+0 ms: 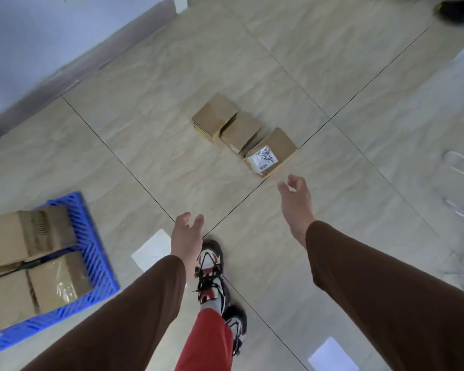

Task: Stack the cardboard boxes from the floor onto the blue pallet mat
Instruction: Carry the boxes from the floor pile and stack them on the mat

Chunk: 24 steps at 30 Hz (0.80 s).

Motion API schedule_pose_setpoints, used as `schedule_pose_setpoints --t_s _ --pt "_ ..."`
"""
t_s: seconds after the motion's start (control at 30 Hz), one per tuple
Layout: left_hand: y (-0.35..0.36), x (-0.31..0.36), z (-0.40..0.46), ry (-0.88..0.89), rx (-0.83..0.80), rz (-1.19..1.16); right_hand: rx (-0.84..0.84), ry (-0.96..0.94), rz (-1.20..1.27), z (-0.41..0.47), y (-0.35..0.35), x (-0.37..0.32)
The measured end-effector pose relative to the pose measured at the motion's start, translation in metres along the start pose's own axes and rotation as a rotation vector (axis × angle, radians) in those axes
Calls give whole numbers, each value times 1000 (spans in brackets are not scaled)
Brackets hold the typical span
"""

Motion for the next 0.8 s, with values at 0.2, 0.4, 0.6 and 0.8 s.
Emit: schedule_pose_setpoints --t_s 0.2,0.4,0.6,0.8 --pt "59 46 33 17 -75 56 -25 1 -79 78 -24 -20" --pt "100 67 87 31 45 134 -25 -33 -299 175 -49 -13" --pt "162 76 150 19 202 133 -88 -105 -412 269 -32 6" --pt "256 82 201 -138 114 -140 -280 -55 -417 336 15 31"
Point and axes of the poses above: each hand's wrist, its own z-axis towards the middle knuckle, its own y-axis out of the palm, x = y × z, the point moved 6 cm from there along z, towards the middle knuckle, and after that the axes turned 7 degrees about z, right-handed, at the moved point
